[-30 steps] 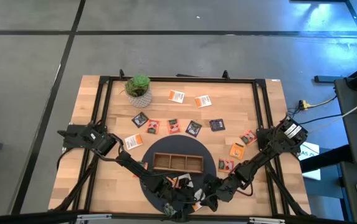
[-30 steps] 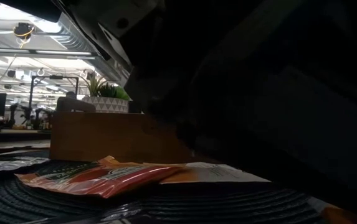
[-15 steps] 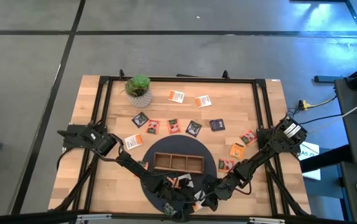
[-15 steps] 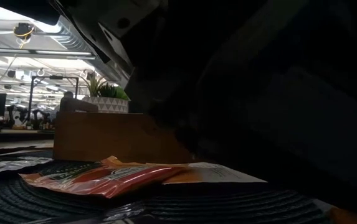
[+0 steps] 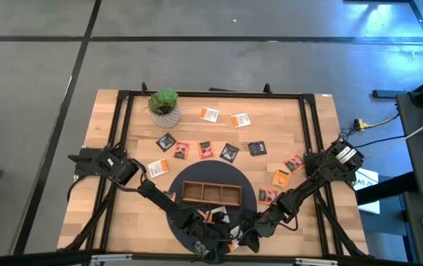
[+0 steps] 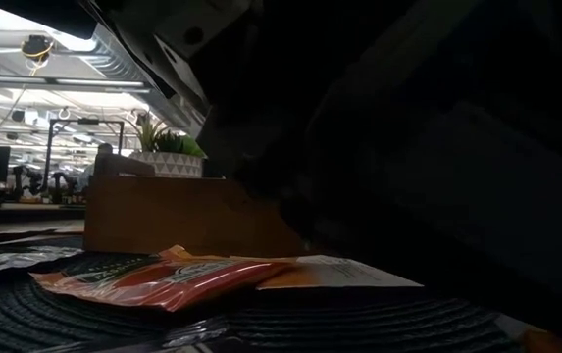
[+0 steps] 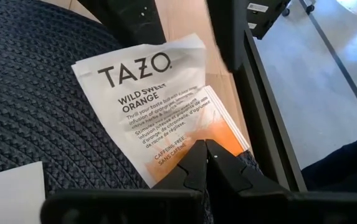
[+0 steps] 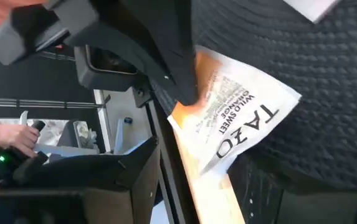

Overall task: Pick & Place Tea
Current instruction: Put the white tea bag into the right slot of the wooden organizer

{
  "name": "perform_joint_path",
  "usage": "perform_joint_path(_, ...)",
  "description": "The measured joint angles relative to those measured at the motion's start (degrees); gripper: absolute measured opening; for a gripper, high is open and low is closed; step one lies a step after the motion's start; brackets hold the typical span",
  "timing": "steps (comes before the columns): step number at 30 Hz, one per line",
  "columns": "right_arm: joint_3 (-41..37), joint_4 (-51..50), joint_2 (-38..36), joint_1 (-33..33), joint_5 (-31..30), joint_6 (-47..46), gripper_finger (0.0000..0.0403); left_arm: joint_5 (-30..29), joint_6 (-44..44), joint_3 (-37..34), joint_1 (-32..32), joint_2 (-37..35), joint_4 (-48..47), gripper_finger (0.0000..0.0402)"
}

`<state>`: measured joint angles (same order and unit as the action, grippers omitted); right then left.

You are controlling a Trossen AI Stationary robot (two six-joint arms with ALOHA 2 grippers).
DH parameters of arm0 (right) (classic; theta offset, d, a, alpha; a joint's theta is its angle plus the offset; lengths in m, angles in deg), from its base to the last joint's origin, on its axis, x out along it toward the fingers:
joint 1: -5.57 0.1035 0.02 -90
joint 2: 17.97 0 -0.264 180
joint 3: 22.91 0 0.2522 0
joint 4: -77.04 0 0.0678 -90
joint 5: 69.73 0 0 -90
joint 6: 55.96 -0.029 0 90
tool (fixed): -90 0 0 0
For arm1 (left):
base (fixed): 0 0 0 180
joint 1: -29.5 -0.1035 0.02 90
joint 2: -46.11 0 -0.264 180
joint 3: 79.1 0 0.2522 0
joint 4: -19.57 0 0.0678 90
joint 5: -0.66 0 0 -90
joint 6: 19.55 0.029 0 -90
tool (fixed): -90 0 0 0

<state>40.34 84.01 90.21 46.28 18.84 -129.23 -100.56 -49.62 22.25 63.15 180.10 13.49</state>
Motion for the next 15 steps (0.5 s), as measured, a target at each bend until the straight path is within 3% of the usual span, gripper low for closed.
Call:
perform_joint_path(7,-0.13,-0.78,0.0,0.07,-0.24,-4.67,0.0162,0.09,-0.1,0.0,0.0,0.0,0.0,0.0002)
perform_joint_path(15,-0.15,-0.85,0.0,0.09,-0.39,-6.0,0.0102,0.15,-0.11,0.0,0.0,0.0,0.0,0.0002)
